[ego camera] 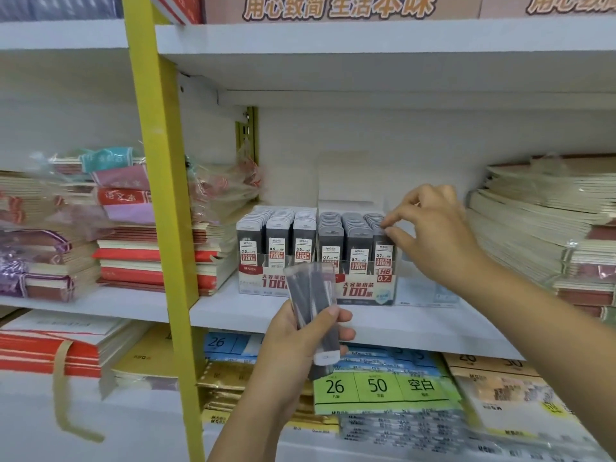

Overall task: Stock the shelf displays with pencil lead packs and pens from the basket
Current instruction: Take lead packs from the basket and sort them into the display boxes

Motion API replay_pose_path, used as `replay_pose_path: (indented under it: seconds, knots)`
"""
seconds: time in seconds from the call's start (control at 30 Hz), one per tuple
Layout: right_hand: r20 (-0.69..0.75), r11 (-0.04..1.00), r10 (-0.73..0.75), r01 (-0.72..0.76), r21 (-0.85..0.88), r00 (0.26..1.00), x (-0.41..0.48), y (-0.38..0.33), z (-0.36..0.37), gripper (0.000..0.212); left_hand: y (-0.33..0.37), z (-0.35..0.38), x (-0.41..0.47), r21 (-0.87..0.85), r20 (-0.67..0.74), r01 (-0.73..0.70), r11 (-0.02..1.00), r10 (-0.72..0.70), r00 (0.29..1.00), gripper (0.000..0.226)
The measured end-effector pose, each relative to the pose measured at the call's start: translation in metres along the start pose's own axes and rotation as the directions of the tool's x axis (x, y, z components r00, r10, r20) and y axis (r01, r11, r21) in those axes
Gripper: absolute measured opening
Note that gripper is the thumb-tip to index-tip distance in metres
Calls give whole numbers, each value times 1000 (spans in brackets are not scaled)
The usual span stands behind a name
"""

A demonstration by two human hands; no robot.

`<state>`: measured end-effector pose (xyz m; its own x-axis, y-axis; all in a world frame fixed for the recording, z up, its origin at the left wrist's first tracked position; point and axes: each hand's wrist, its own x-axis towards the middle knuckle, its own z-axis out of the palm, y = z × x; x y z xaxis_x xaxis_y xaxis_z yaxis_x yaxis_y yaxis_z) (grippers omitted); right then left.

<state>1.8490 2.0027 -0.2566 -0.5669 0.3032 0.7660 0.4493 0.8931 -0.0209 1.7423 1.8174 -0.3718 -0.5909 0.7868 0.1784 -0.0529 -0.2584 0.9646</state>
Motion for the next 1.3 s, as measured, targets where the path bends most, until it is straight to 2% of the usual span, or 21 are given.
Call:
replay_pose_path:
  seconds: [0.07,0.1,0.13,0.17,0.2,0.27,0.37,0.43,0.5,0.6,0.7,0.83,0.93,1.07,1.13,1.2,1.27,1.3]
  knots:
    - [-101,994,24,-13,106,995,-15,-11,-1,19,1,1,-1,-5,6,-18,1000,18,1000,12]
    - [-74,965,58,-37,261,996,-26,-20,0,19,2,2,-2,6,20,-22,1000,22,1000,17]
    - [15,887,91,-87,454,996,-38,-30,1,18,2,2,-3,19,44,-33,999,33,999,18]
    - [146,766,96,-166,621,985,-50,-41,4,16,2,3,-4,23,68,-46,999,44,997,16]
    - [262,645,81,-251,722,962,-61,-49,8,18,2,3,-6,23,92,-61,998,59,994,14]
    - [363,485,67,-349,802,929,-76,-57,15,27,3,5,-11,9,116,-61,998,59,991,15]
    - [417,237,64,-420,876,907,-80,-55,12,31,2,3,-18,53,127,-11,999,5,992,40]
    - [419,173,38,-418,892,907,-80,-49,9,25,2,0,-22,97,141,35,995,-49,989,50]
    - [425,149,51,-428,891,904,-80,-44,6,4,3,-2,-26,90,149,71,993,-84,985,42]
    - [416,217,114,-431,876,902,-84,-36,5,5,4,-5,-29,6,106,96,995,-96,990,24]
    - [453,231,116,-468,853,884,-90,-30,-1,21,3,-5,-29,-15,6,75,997,-75,997,32]
    - [524,371,44,-501,782,851,-94,-29,-16,28,3,-1,-27,62,-117,-42,997,49,992,31]
    - [613,504,-83,-497,706,786,-97,-36,-21,46,6,1,-27,102,-127,-68,992,81,989,31]
    - [609,571,-236,-399,717,757,-101,-50,-17,81,9,4,-25,153,-100,-79,985,95,990,17]
    - [594,572,-218,-392,721,774,-102,-53,-12,87,10,5,-25,119,-109,-35,992,48,993,19]
    - [535,553,-127,-388,737,835,-98,-58,-9,83,13,2,-23,2,-132,26,1000,-25,991,21]
    - [398,473,-14,-345,811,917,-88,-68,-9,70,18,-8,-22,-166,-155,43,985,-69,985,10]
    - [310,425,33,-294,856,950,-79,-73,-10,61,21,-16,-21,-196,-171,32,980,-66,983,9]
